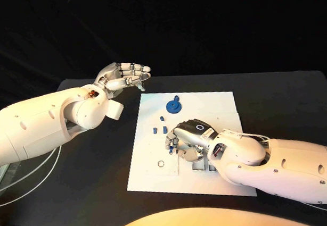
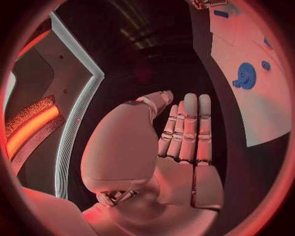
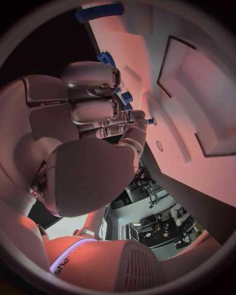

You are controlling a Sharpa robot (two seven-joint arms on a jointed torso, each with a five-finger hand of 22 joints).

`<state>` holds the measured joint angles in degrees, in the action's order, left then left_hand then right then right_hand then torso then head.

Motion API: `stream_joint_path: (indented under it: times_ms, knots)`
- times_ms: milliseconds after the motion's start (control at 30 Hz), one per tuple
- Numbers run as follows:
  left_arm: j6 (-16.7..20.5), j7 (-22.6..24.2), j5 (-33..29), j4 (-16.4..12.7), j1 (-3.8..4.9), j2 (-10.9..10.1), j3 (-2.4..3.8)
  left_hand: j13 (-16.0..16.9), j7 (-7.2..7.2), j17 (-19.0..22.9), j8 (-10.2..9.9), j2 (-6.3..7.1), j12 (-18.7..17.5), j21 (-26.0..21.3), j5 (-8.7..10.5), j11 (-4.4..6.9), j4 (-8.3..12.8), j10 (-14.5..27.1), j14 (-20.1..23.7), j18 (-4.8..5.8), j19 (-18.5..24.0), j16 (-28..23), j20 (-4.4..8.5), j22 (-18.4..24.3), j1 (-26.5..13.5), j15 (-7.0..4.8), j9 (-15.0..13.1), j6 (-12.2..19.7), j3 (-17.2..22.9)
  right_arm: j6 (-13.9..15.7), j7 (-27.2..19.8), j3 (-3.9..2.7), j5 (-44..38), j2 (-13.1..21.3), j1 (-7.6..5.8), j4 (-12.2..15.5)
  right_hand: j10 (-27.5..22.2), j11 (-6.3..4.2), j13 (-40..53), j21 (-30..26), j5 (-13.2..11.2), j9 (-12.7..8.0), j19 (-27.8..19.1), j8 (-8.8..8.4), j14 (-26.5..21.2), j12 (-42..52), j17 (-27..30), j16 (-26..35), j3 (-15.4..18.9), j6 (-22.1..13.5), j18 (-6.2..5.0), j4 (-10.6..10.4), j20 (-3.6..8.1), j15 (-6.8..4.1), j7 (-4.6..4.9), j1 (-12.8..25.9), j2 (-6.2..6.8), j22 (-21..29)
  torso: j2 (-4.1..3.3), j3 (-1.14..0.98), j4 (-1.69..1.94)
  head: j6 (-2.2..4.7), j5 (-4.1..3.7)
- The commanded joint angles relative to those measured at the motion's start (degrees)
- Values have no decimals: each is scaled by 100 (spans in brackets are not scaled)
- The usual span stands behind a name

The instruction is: Assemble the parts on the task board

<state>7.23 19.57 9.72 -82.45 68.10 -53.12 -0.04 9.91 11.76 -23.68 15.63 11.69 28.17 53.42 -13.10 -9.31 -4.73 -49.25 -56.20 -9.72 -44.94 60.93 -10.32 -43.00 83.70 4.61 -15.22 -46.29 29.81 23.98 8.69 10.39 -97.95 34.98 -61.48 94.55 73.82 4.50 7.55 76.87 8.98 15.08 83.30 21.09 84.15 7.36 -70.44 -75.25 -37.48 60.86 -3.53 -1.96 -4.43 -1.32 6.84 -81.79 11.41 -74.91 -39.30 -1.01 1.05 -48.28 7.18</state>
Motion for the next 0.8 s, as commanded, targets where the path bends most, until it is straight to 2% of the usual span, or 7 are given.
stream_joint_path:
  times_ms: [33, 200, 800]
  knots:
    - [-108, 18, -17, -8, 2, 3, 3, -9, 170, 9, 20, -4, 19, -25, 9, -9, 10, 45, 25, -69, 23, -27, 0, 9, -52, 28, 6, 45, -15, -74, -16, 1, -53, 5, 5, 20, 239, -184, 7, 22, 24, 9, 42, 40, 250, -12, -6, -42, 2, 1, 69, 38, 13, -39, 23, 17, -67, -949, 0, -2, 0, -16, -8]
    - [-109, 15, -17, -3, 2, -2, 3, -9, 170, 9, 20, -4, 19, -25, 9, -9, 10, 45, 25, -69, 23, -27, 0, 9, -52, 28, 6, 45, -15, -121, -6, 3, -57, 12, 5, 26, 239, -183, 8, 30, 23, 11, 46, 40, 249, -15, -3, -42, -1, 0, 71, 41, 13, -39, 23, 19, -70, -953, 0, -2, -1, -39, -44]
    - [-115, 4, -17, 1, 3, -4, 3, -11, 170, 10, 22, -1, 22, -29, 9, -10, 11, 54, 26, -70, 24, -26, -2, 11, -56, 29, 7, 54, -20, -324, 67, 12, -95, 1, 5, 38, 238, -182, 9, 21, 21, 13, 41, 38, 249, -20, 0, -42, -4, -3, 69, 46, 13, -38, 25, 24, -71, -951, -1, 1, 1, -51, -60]
